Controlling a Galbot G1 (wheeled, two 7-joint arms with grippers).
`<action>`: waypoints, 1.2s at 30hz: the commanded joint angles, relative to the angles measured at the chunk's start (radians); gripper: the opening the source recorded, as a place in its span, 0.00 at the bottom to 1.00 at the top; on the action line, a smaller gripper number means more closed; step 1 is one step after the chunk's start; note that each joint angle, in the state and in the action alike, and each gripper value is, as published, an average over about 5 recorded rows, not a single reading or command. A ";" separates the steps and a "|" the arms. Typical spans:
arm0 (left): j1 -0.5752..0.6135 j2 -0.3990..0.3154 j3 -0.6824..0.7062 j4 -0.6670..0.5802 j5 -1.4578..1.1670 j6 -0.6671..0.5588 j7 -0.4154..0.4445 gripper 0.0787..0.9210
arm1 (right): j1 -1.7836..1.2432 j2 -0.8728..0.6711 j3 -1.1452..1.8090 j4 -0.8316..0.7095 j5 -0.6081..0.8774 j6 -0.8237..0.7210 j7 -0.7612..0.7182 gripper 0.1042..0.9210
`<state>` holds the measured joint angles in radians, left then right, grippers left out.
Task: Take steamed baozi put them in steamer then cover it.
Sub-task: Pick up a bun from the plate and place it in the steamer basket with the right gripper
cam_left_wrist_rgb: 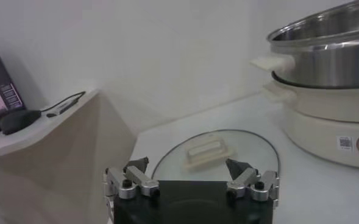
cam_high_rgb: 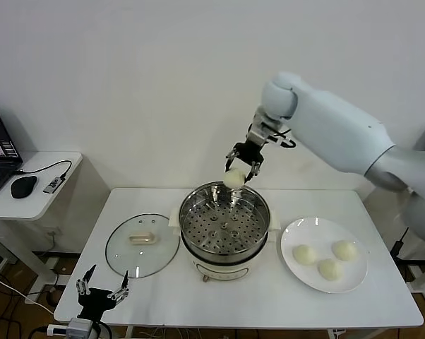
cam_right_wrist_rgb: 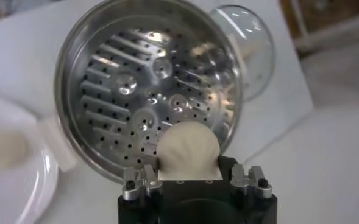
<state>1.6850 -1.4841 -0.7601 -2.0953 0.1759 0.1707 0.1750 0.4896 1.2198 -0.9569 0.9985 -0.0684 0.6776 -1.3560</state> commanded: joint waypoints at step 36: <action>-0.009 0.008 0.018 0.036 0.000 0.002 0.000 0.88 | -0.222 0.121 0.102 -0.108 -0.489 0.097 0.224 0.61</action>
<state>1.6756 -1.4760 -0.7413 -2.0604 0.1756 0.1718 0.1759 0.2865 1.3336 -0.8644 0.9098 -0.4997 0.7845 -1.1760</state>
